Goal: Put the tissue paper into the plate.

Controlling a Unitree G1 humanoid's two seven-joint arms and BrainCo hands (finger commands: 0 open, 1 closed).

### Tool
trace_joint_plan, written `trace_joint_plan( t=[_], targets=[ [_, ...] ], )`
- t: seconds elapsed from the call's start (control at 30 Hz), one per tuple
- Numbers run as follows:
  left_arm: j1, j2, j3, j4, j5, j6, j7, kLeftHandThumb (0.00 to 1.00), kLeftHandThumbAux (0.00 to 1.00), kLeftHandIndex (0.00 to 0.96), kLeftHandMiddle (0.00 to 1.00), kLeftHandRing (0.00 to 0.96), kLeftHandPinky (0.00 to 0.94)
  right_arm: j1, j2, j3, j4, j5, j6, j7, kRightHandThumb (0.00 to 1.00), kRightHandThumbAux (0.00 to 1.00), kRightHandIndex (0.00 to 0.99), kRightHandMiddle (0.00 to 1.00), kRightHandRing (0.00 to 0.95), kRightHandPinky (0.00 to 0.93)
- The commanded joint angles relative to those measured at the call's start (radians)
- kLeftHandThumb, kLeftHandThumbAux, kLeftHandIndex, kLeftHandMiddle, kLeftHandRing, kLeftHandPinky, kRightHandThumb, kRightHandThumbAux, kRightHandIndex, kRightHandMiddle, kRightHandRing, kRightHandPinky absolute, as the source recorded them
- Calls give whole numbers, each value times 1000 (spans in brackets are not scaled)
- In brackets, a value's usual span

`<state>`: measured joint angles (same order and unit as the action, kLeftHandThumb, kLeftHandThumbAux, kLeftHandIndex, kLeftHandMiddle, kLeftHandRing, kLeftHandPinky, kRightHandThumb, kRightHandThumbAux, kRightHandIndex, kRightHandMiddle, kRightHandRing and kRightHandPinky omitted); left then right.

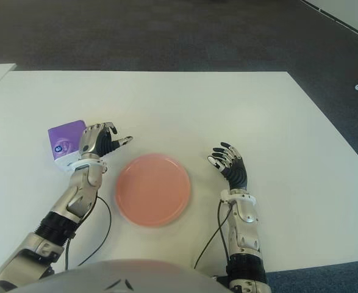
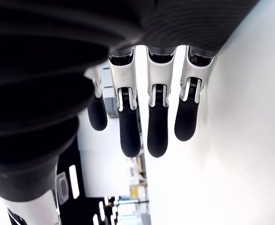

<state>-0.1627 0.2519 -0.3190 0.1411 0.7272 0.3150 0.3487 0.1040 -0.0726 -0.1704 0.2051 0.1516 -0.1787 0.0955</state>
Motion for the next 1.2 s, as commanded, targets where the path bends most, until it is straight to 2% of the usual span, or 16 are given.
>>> trace_joint_plan(
  t=[0.03,0.37,0.5,0.57,0.63,0.77,0.93,1.2],
  targets=[
    [14,-17,5,-11,-13,-10,-19,296,501,519,742,711,704,39,21,13,92,-9,54,-7,359,776,225,386,372,350],
    [12,-40,5,-41,-3,-25,-7,297,505,537,750,719,703,21,20,7,122,-1,46,-2,350,773,226,387,373,352],
    [17,-32,3,-62,40,-12,19,294,486,512,727,694,668,10,19,2,143,6,36,8,345,762,224,384,366,343],
    [19,-28,-2,-73,94,18,55,293,466,490,680,647,615,9,19,0,148,10,32,13,348,759,225,384,366,345],
    [18,-30,-5,-75,141,45,89,294,426,442,524,494,472,5,19,-2,155,14,29,17,354,756,227,385,366,349],
    [2,-20,-2,-83,248,117,147,299,378,390,394,366,353,0,20,-6,168,17,19,20,362,752,228,387,368,352],
    [-21,15,10,-63,317,161,156,305,299,302,235,187,168,-7,19,-8,185,13,11,16,370,749,226,386,373,356],
    [-22,62,7,-68,356,170,123,290,215,175,89,35,29,-17,25,-10,206,12,1,8,378,752,221,381,373,356]
  ],
)
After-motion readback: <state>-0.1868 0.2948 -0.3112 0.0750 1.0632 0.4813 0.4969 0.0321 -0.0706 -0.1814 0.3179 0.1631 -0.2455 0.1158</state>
